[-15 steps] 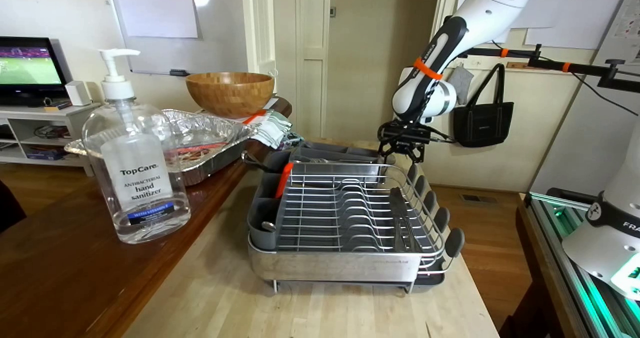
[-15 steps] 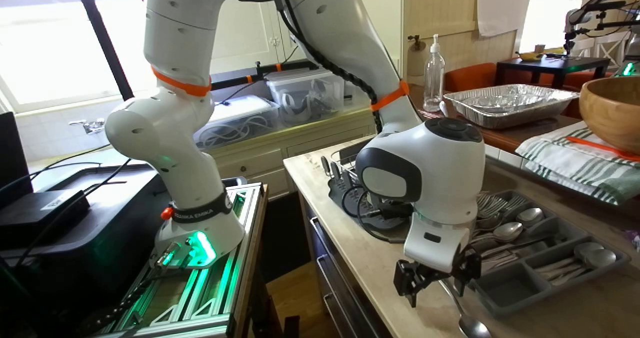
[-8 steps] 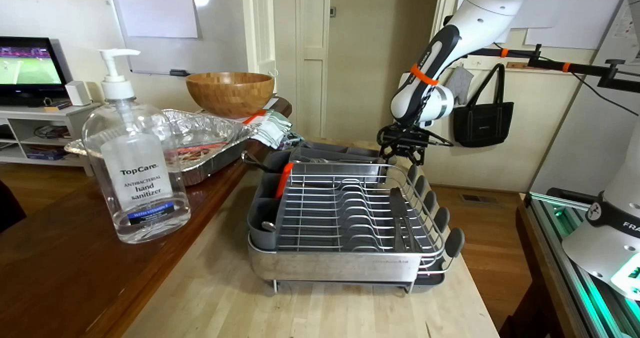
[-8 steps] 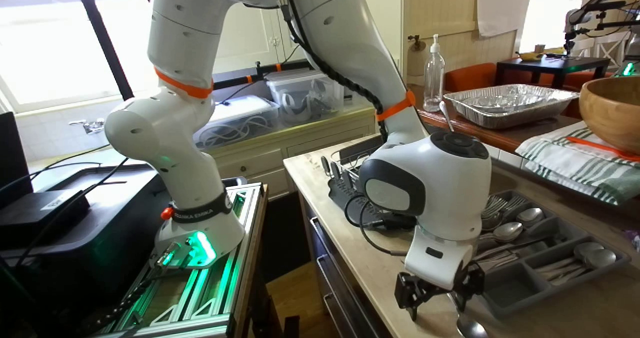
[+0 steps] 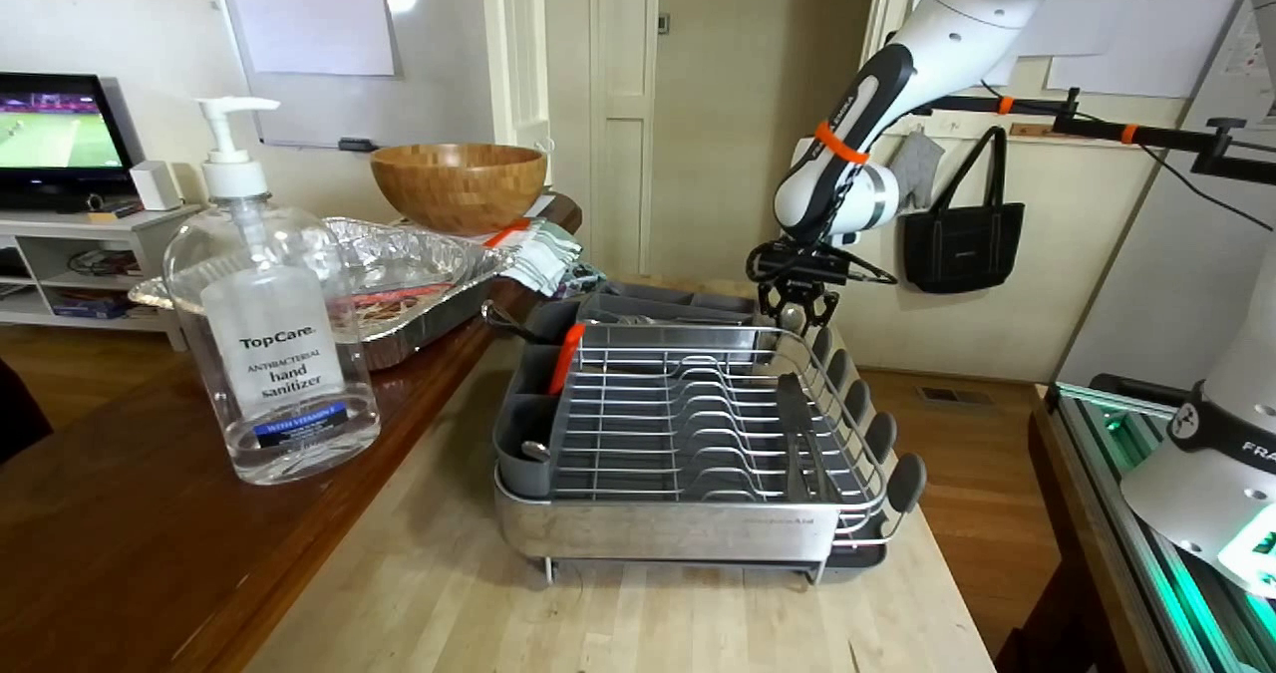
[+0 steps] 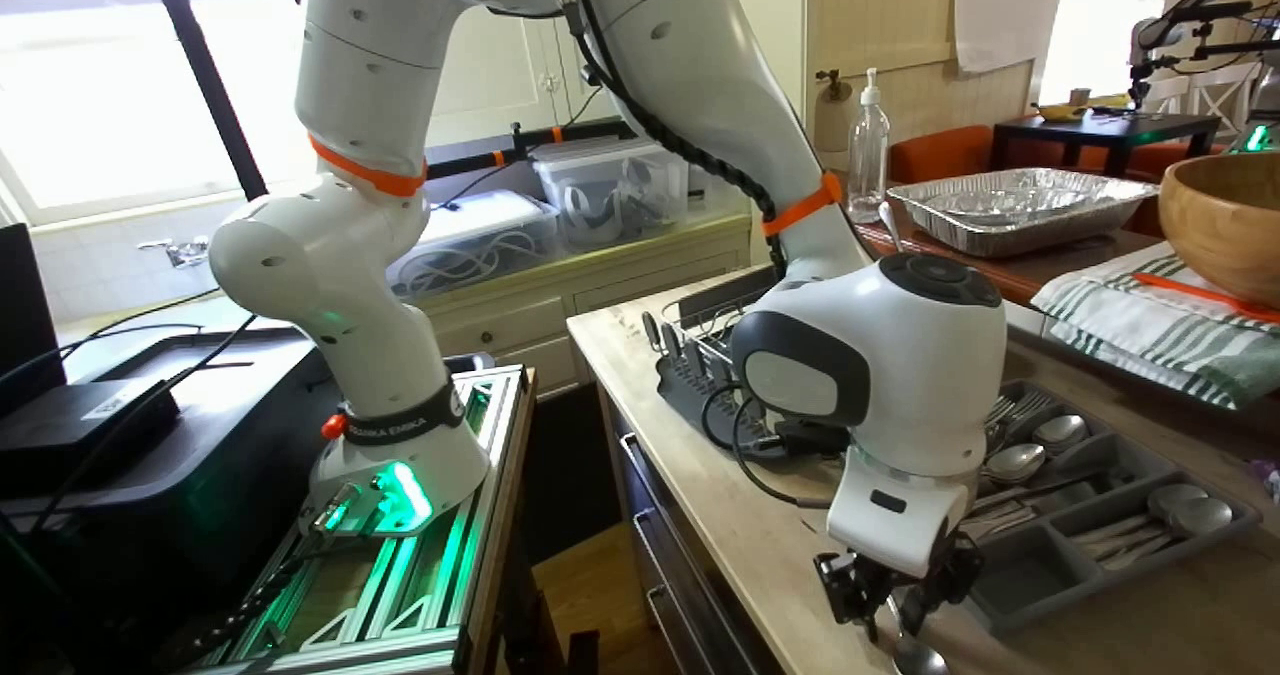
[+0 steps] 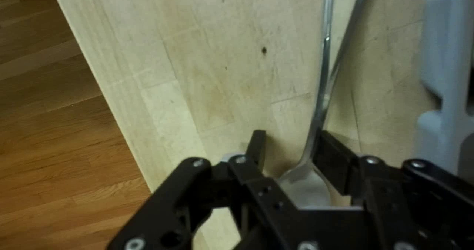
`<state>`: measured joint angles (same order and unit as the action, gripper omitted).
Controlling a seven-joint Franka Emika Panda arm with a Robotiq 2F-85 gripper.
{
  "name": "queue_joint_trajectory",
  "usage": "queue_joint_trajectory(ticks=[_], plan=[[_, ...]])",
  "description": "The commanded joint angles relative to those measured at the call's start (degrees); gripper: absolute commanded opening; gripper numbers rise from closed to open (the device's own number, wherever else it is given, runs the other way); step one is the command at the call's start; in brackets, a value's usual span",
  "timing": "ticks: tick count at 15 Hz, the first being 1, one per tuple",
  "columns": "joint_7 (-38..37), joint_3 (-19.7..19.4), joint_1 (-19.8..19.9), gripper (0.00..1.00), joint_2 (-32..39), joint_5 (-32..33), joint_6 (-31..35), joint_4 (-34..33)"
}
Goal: Put the spoon and knife on the cutlery holder
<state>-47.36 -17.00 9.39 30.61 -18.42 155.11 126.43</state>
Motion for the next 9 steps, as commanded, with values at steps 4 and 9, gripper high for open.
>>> queue_joint_trajectory(ticks=[4,9], plan=[[-2.48,-2.07,-1.88,0.00,-0.87,2.35,-0.57,1.05],[7.64,-1.92,-0.74,0.02,-11.62,6.24,1.90,8.61]])
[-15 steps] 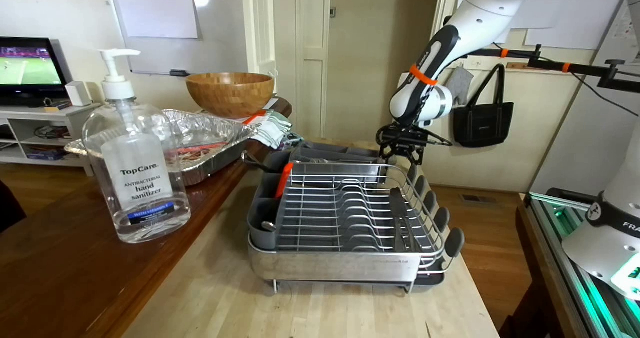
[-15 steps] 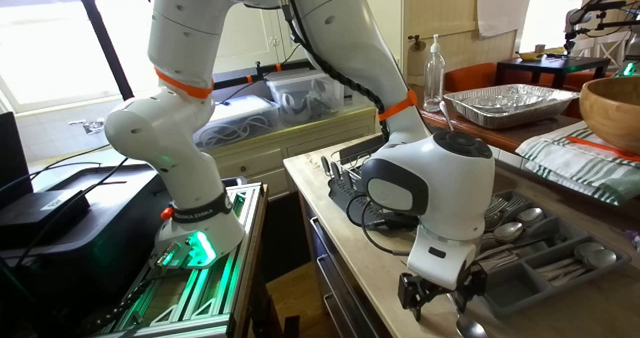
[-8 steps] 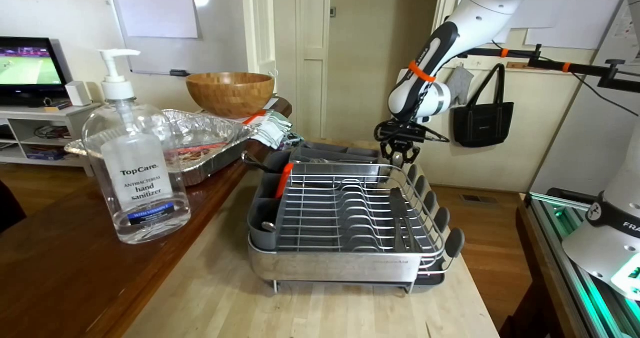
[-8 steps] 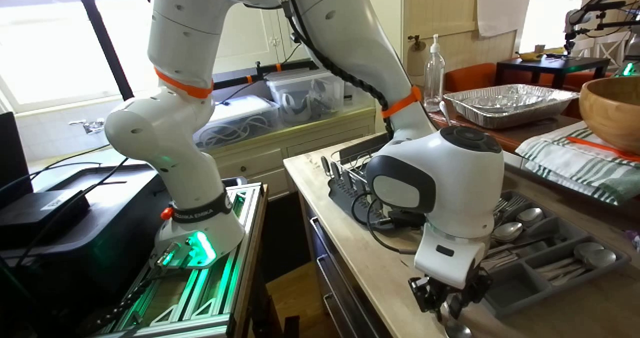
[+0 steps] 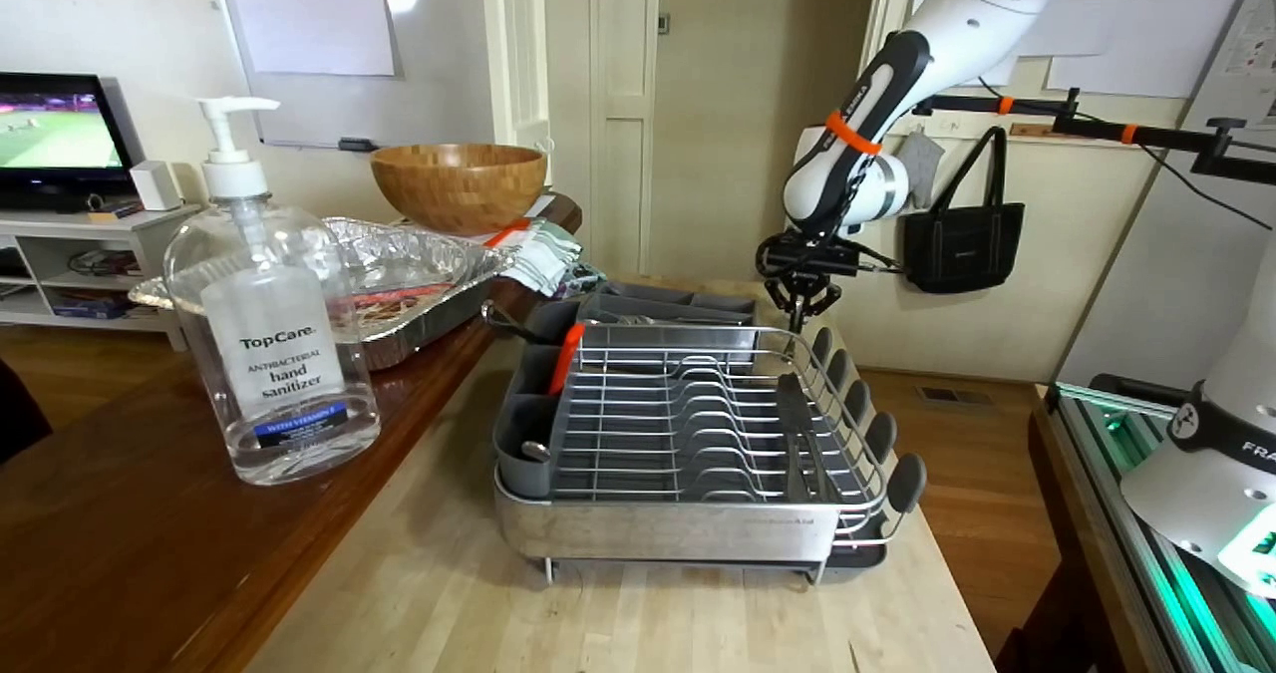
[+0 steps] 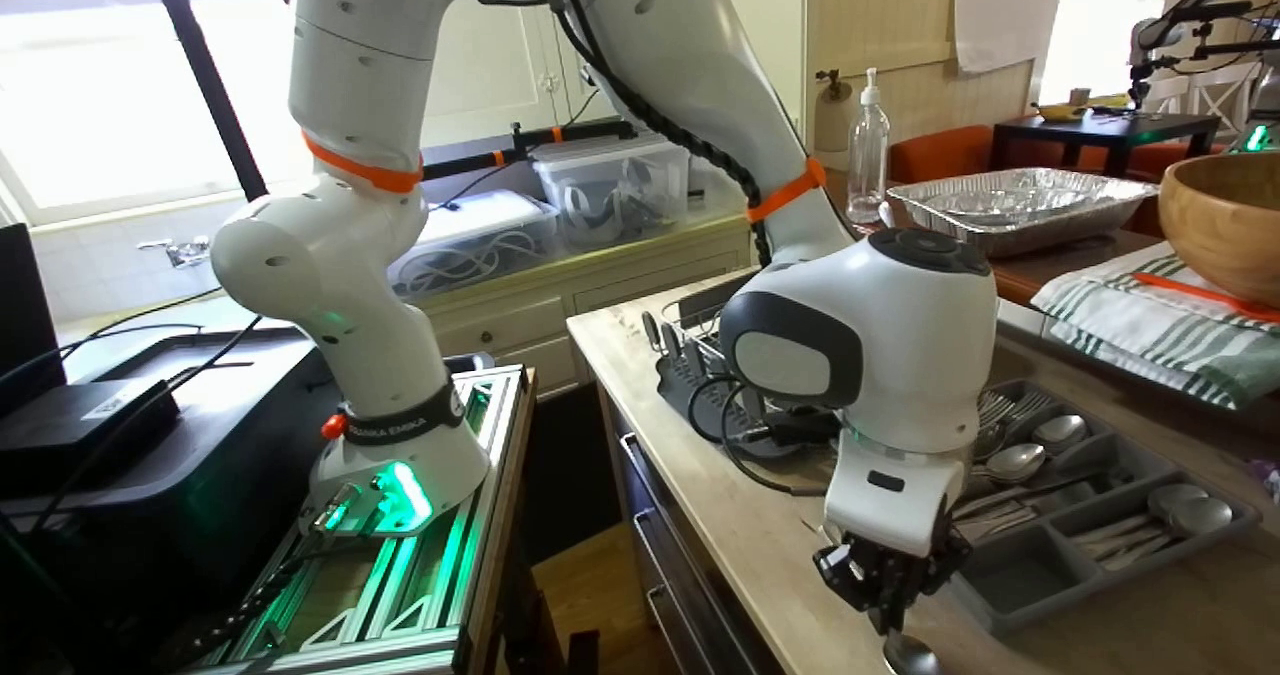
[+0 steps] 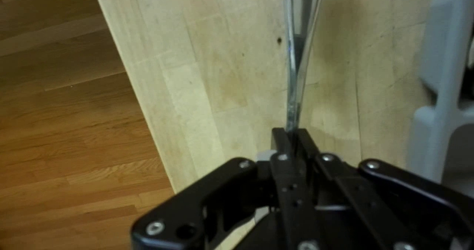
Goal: Put the spoon and knife on the cutlery holder
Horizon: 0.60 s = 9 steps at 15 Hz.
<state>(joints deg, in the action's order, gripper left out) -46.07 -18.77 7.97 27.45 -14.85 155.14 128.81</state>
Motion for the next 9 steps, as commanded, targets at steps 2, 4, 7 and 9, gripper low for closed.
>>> queue_joint_trajectory(ticks=[2,4,7,9], plan=[[12.45,0.92,1.90,0.02,-13.39,2.20,2.73,8.64],[18.40,0.94,2.32,0.02,-17.90,2.60,1.23,9.74],[28.82,3.48,3.87,0.02,-21.06,-0.45,-1.91,8.30],[35.89,6.00,4.22,0.02,-21.23,-4.46,-2.66,7.31]])
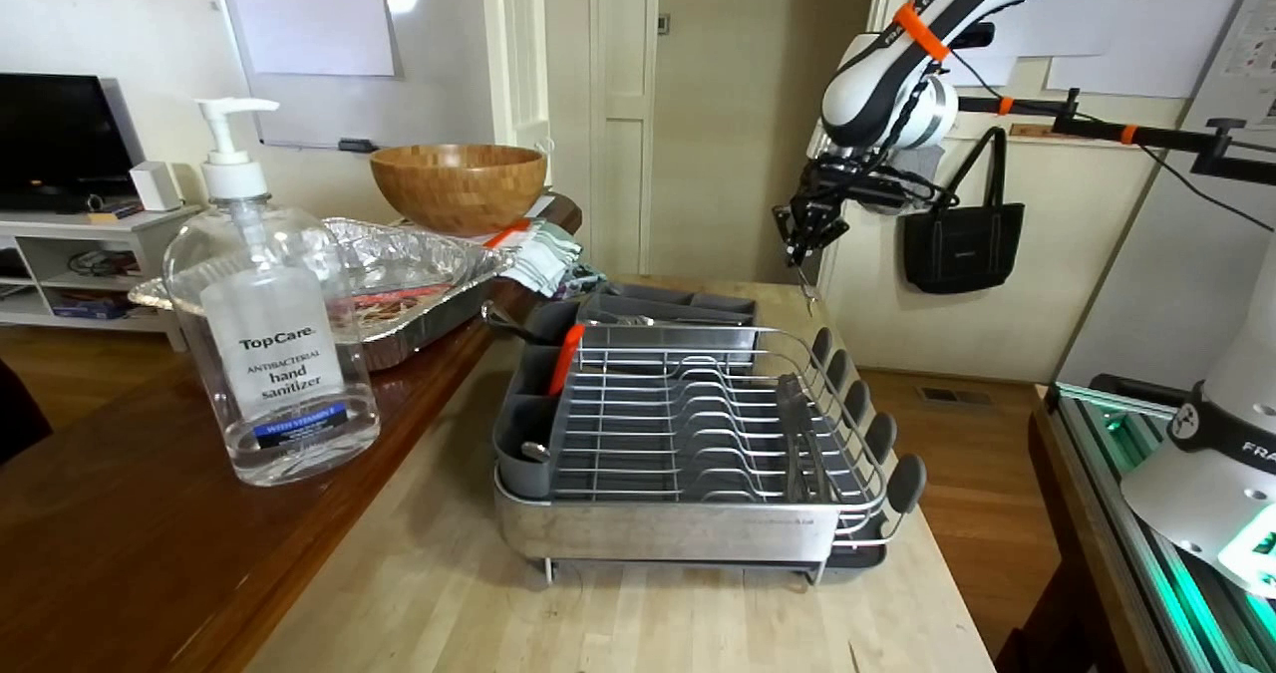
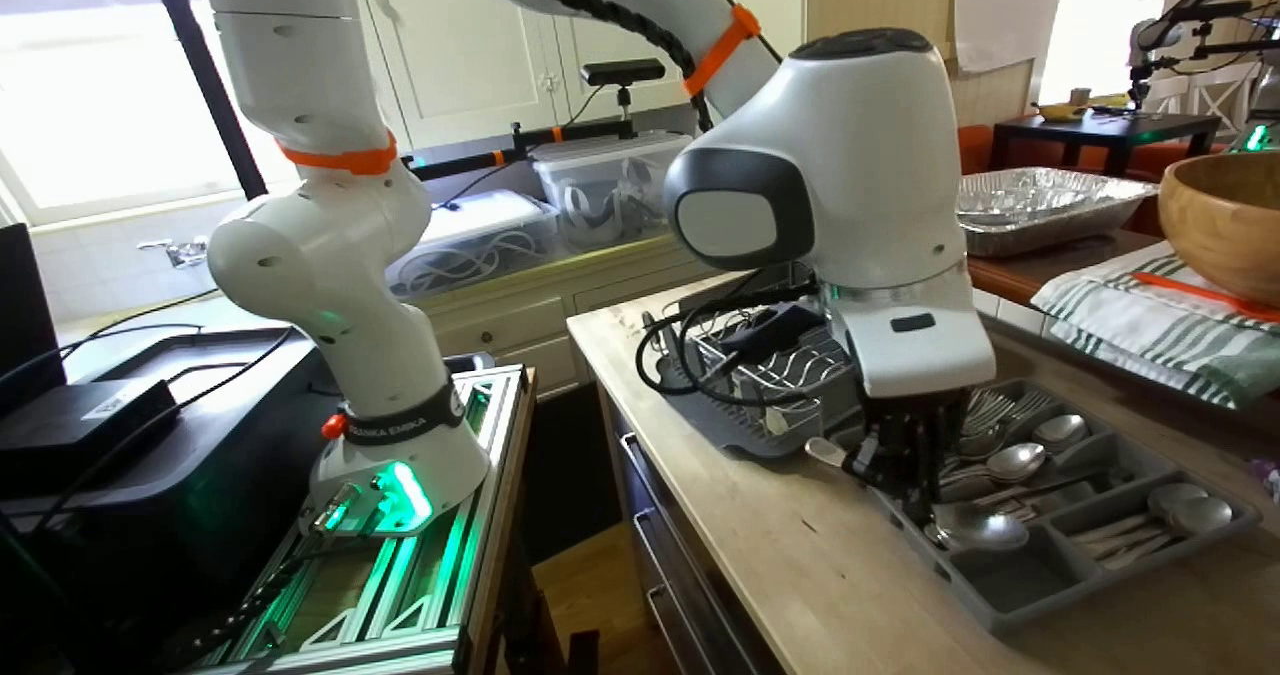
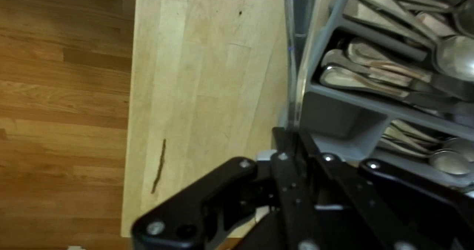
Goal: Put the spoon and knife on the cutlery holder
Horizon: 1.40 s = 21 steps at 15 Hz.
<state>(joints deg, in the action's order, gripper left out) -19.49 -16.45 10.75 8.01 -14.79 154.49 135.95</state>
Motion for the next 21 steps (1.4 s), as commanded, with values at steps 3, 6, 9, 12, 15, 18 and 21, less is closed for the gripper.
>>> queue_joint_trajectory(ticks=[3,6,9,12,15,18,21], plan=[[19.89,7.12,1.23,0.02,-0.34,-9.83,-1.11,-0.24],[20.68,7.97,0.92,0.02,-0.30,-10.10,-0.82,-0.09],[21.43,8.45,0.87,0.09,0.07,-10.60,-0.75,-0.20],[26.36,9.48,1.52,0.02,-0.25,-12.84,-2.83,-0.92],[35.12,11.83,1.31,0.02,0.78,-13.97,-6.54,-3.43],[42.18,13.28,1.03,0.02,2.45,-12.81,-9.10,-5.63],[46.41,13.15,0.94,0.02,5.94,-6.59,-8.11,-7.57]])
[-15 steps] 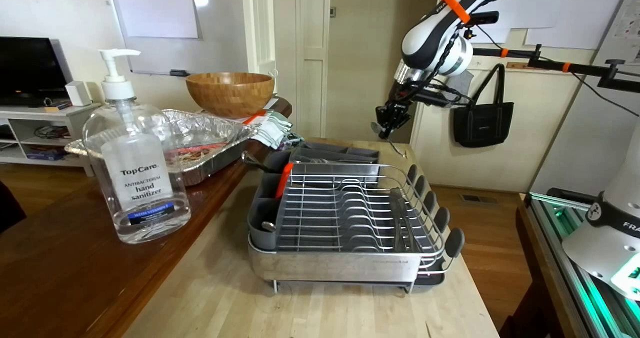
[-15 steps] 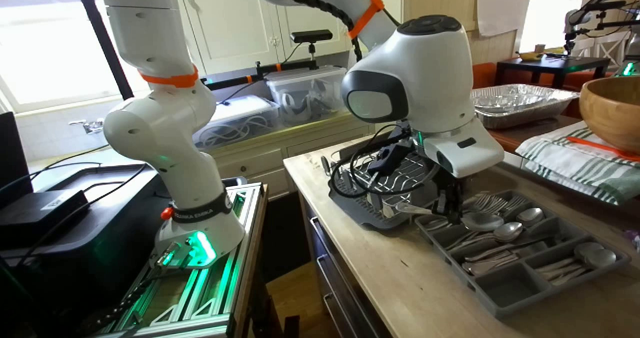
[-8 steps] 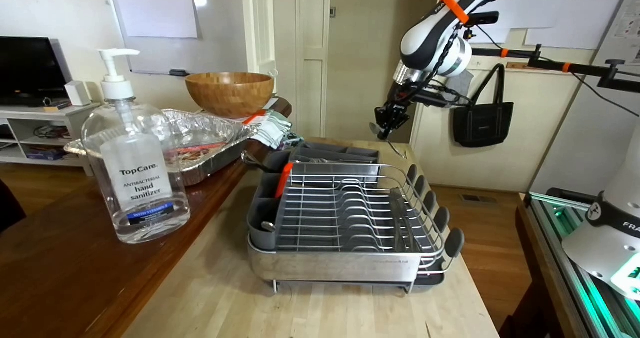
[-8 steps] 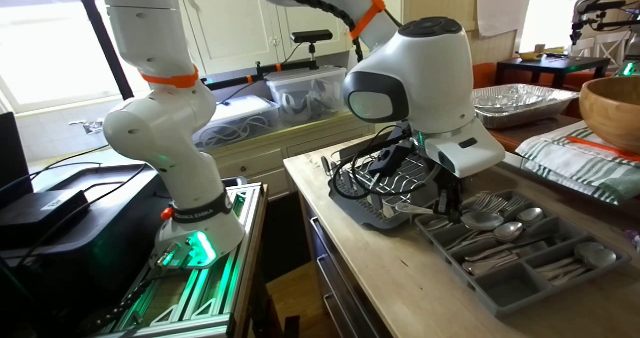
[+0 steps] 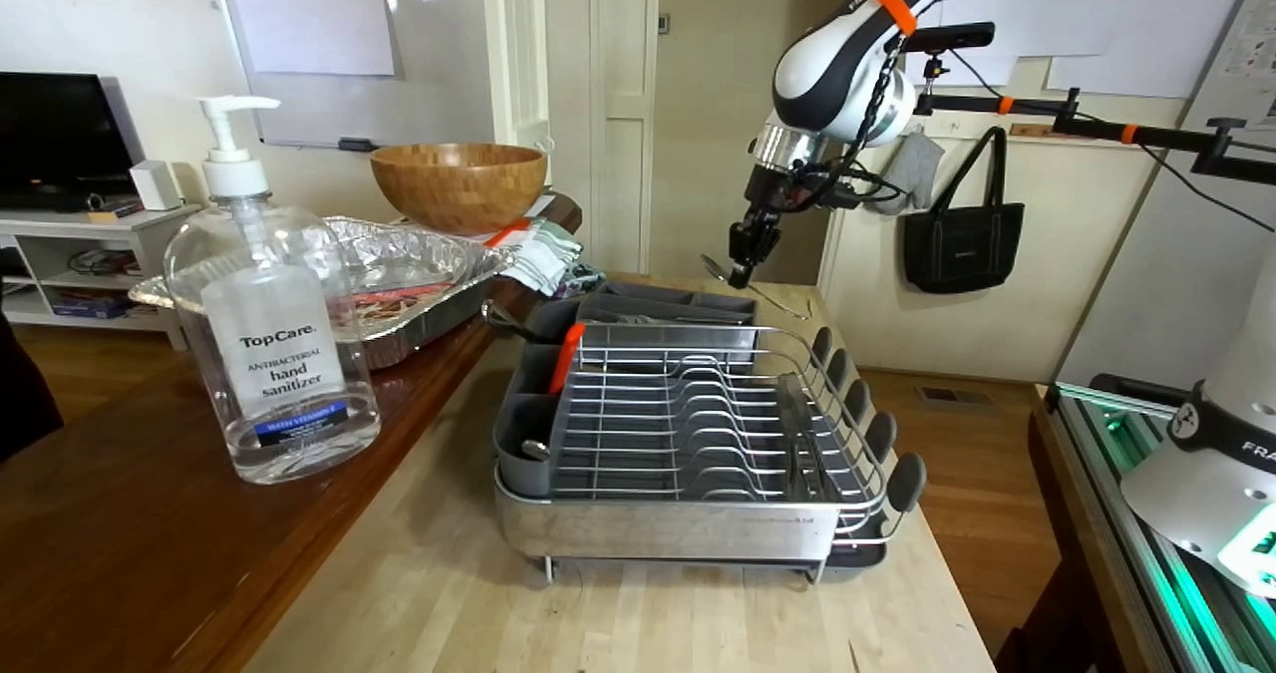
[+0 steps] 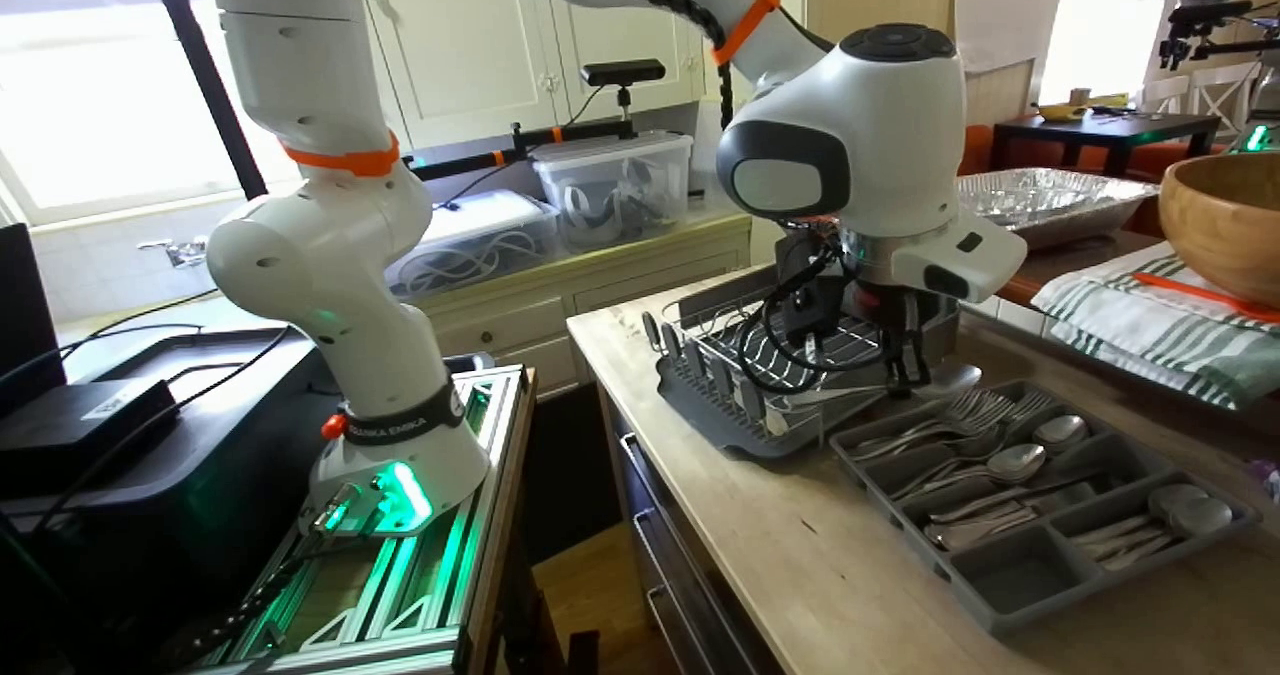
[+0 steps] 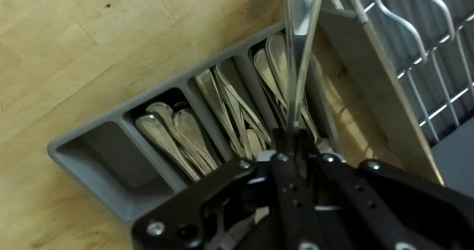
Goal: Put the spoon and knife on the cutlery holder
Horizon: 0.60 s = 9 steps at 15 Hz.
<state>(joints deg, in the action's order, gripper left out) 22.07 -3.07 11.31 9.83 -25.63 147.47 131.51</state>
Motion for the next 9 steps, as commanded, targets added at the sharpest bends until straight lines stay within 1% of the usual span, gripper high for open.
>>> queue_joint_trajectory(ticks=[1,4,7,9], plan=[[6.34,-0.39,0.70,0.02,5.34,6.30,-1.73,-4.14],[11.92,0.10,2.57,0.02,8.90,10.24,-1.68,-7.12],[17.14,0.97,4.75,0.02,12.19,11.82,-2.61,-10.85],[19.08,1.22,4.96,0.02,14.07,13.50,-2.97,-13.49]])
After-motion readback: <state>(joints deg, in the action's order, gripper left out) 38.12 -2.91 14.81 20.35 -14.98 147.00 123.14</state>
